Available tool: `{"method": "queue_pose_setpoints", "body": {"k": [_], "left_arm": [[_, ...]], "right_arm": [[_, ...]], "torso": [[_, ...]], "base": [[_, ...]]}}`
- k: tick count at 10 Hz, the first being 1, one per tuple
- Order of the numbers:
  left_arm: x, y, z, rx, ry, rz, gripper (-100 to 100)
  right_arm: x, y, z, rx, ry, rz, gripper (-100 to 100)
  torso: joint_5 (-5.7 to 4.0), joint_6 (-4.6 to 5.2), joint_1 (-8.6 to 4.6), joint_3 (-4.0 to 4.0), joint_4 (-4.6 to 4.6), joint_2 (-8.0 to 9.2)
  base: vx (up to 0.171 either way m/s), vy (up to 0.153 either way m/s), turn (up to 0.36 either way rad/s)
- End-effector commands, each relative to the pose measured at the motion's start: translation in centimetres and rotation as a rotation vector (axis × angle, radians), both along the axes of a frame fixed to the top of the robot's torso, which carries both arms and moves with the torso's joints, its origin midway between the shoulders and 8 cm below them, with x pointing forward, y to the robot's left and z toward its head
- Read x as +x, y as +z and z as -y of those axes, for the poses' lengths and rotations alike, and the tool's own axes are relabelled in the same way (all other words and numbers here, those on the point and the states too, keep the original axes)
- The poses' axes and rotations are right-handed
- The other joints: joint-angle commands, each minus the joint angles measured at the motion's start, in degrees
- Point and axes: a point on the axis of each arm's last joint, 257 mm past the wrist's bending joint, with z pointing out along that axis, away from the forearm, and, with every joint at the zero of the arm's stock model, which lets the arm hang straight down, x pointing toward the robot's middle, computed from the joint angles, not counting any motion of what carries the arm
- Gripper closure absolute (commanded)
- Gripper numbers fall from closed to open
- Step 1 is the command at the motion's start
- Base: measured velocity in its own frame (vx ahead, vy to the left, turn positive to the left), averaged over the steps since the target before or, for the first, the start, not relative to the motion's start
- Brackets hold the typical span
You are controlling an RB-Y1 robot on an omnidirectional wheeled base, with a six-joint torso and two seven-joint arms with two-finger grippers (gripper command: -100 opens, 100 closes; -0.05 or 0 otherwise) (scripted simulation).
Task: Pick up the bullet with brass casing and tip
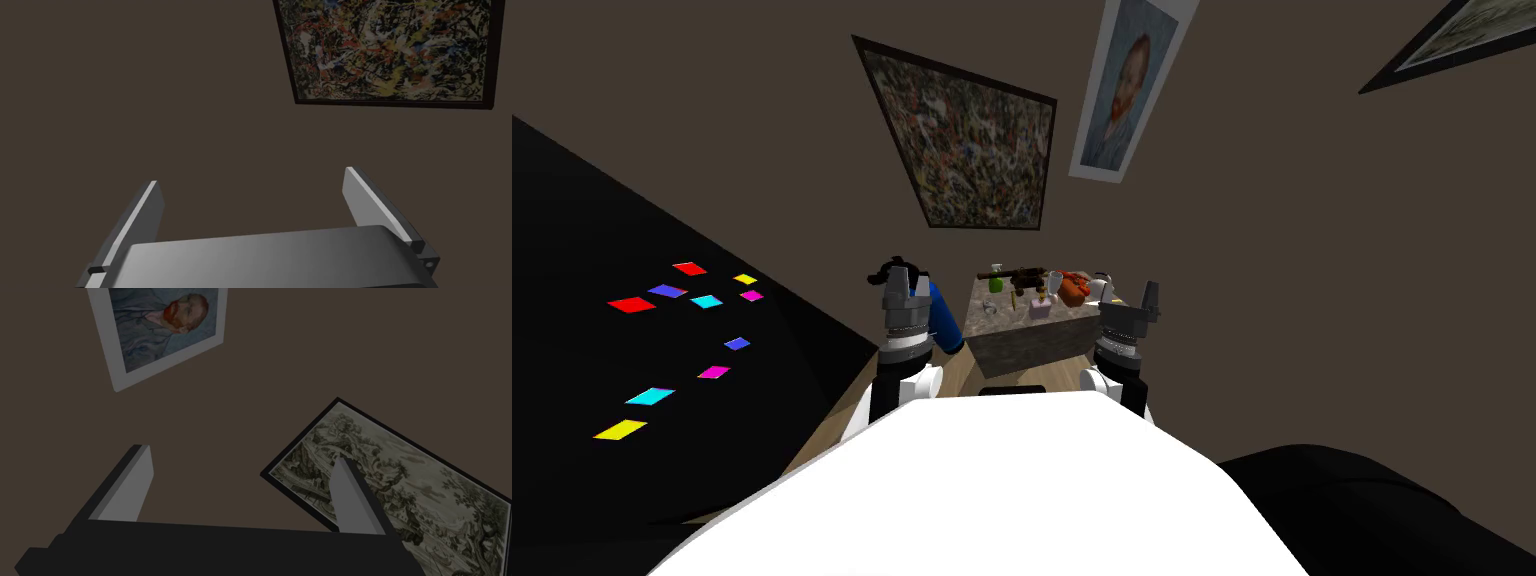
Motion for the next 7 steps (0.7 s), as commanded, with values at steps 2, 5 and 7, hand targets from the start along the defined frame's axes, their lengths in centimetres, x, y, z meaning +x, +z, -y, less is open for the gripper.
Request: {"method": "queue_pose_setpoints", "body": {"k": [2,5,7], "left_arm": [[-0.2,-0.2,1.7,0.063,-0.062,0.002,-100],[-0.5,-0.6,3.3,0.121,-0.121,0.004,-100],[-0.9,-1.2,5.2,0.182,-0.188,0.005,-100]], "right_arm": [[0.0,0.0,0.0,0.0,0.0,0.0,0],[0.0,0.0,0.0,0.0,0.0,0.0,0],[0.0,0.0,0.0,0.0,0.0,0.0,0]], "torso": [[-0.02,0.03,-0.08,0.01,0.0,0.02],[-0.04,0.02,-0.16,0.03,0.01,0.05],[-0.03,0.02,-0.13,0.03,0.01,0.05]], "base": [[-0.01,-0.035,-0.183],[-0.009,-0.04,-0.15],[-0.007,-0.043,-0.224]]}}
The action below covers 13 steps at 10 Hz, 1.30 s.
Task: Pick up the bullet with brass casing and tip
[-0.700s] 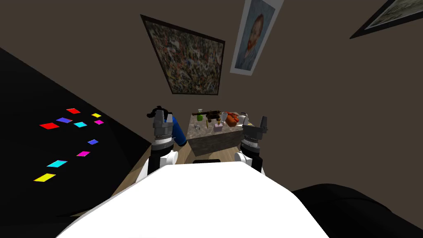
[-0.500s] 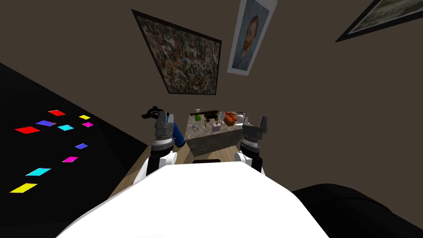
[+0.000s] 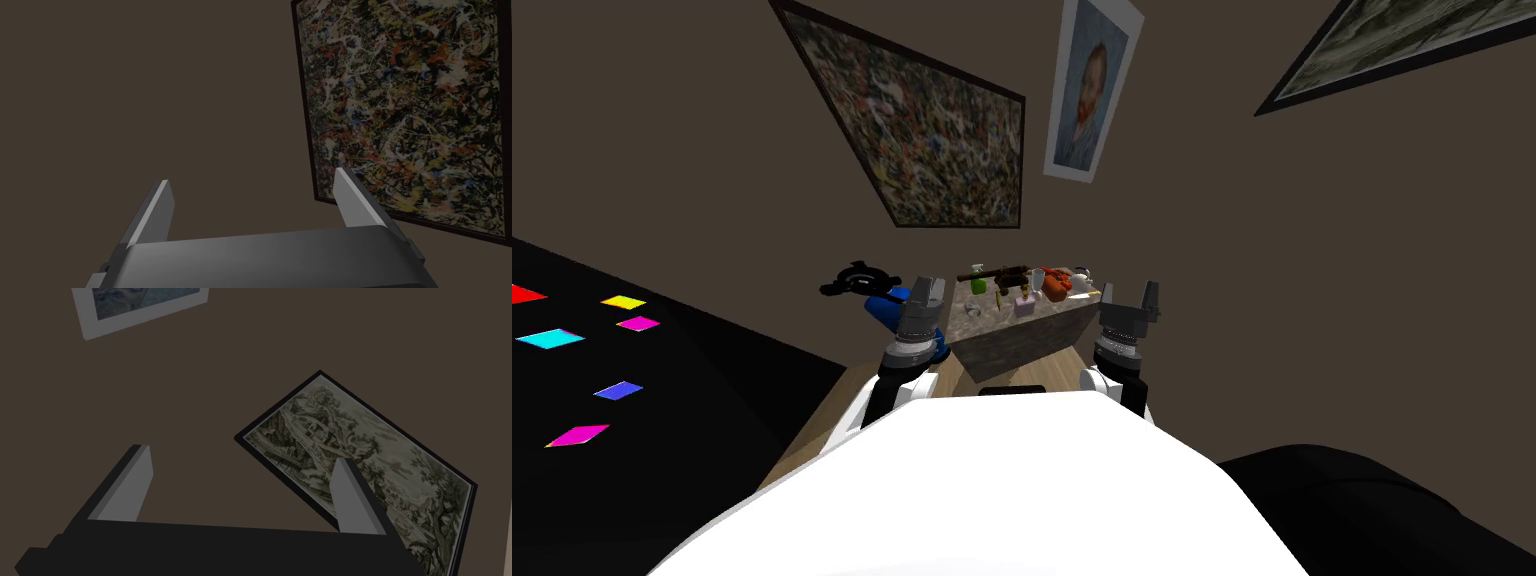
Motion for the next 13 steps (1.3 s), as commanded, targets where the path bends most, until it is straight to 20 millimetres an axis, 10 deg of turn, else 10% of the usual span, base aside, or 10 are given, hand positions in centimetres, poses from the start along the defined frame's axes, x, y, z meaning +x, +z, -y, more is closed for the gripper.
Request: {"method": "queue_pose_setpoints", "body": {"k": [1,13], "left_arm": [[-0.1,-0.3,0.6,0.032,-0.028,0.0,-100],[-2.8,-5.8,7.5,0.376,-0.303,-0.037,-100]], "right_arm": [[0.0,0.0,0.0,0.0,0.0,0.0,0],[0.0,0.0,0.0,0.0,0.0,0.0,0]], "torso": [[0.0,0.0,0.0,0.0,0.0,0.0],[0.01,0.0,0.08,-0.03,-0.01,-0.05]], "base": [[0.003,-0.032,-0.083],[0.005,-0.026,-0.183]]}}
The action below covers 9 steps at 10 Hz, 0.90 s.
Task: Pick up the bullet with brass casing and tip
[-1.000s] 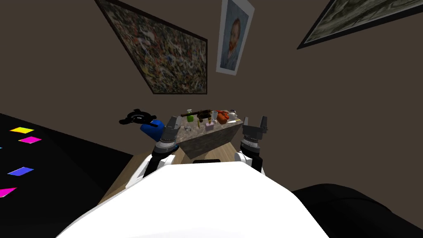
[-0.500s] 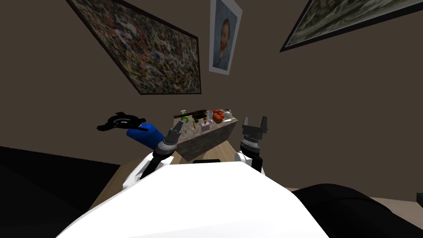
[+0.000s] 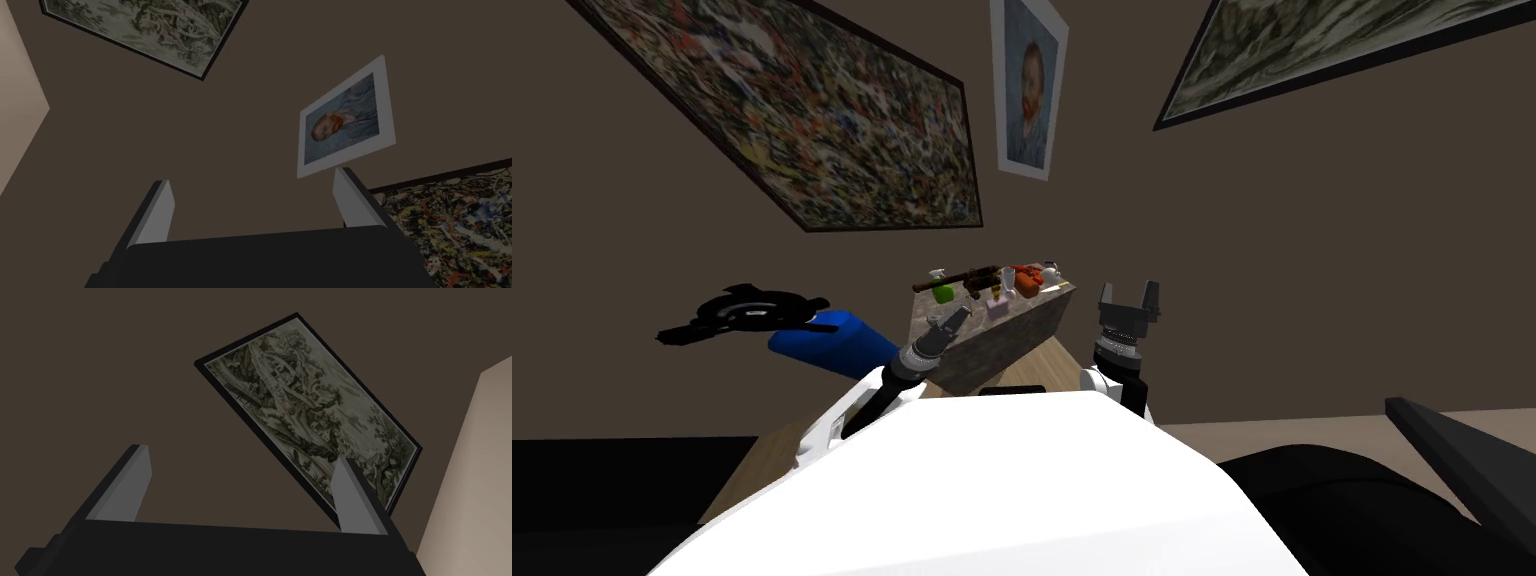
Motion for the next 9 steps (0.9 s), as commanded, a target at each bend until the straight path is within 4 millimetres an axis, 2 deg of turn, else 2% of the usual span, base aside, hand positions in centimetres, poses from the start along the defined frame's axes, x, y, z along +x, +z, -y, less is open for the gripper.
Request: {"method": "queue_pose_setpoints", "body": {"k": [1,3,6,8,9], "left_arm": [[-0.6,-1.4,0.9,0.059,-0.044,-0.007,-100],[-0.9,-1.9,1.0,0.095,-0.059,-0.013,-100],[-2.2,-5.0,2.4,0.224,-0.14,-0.027,-100],[-2.4,-5.5,2.3,0.257,-0.155,-0.033,-100],[-3.1,-7.1,2.7,0.318,-0.19,-0.039,-100]], "right_arm": [[0.0,0.0,0.0,0.0,0.0,0.0,0],[0.0,0.0,0.0,0.0,0.0,0.0,0],[0.0,0.0,0.0,0.0,0.0,0.0,0],[0.0,0.0,0.0,0.0,0.0,0.0,0],[0.0,0.0,0.0,0.0,0.0,0.0,0]], "torso": [[0.0,0.0,0.0,0.0,0.0,0.0],[0.0,0.01,0.01,0.0,0.0,0.0],[0.0,0.0,0.02,0.0,0.0,0.0],[0.0,-0.01,0.03,-0.01,0.0,-0.01],[0.01,-0.02,0.05,0.01,0.0,0.01]], "base": [[0.013,-0.025,-0.208],[0.005,-0.008,-0.074],[0.012,-0.016,-0.255],[0.01,-0.004,-0.058],[0.01,-0.014,-0.36]]}}
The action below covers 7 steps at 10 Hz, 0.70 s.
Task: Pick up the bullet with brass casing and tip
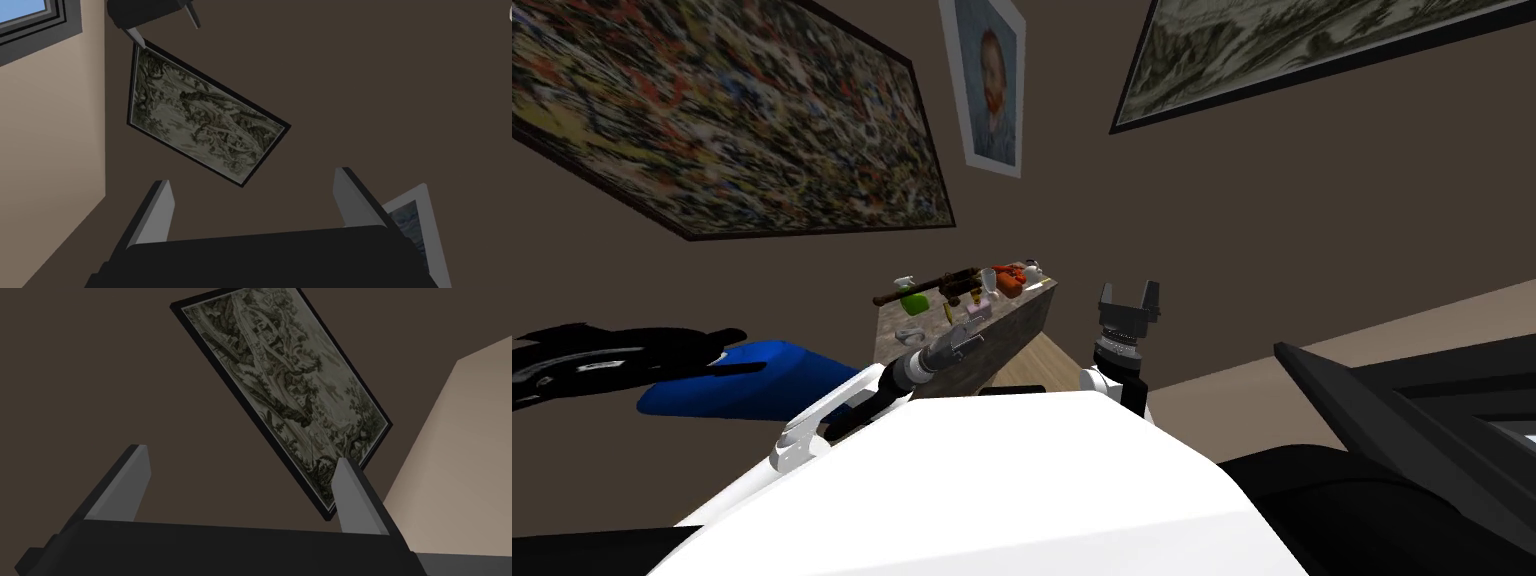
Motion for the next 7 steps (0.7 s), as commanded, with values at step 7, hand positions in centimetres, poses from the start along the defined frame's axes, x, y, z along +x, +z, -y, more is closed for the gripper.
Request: {"method": "queue_pose_setpoints", "body": {"k": [7], "left_arm": [[-2.3,-5.6,-0.4,0.242,-0.118,-0.024,-100]], "right_arm": [[0.0,0.0,0.0,0.0,0.0,0.0,0]], "torso": [[0.01,-0.08,0.06,-0.01,0.0,-0.01]], "base": [[0.013,-0.001,-0.144]]}}
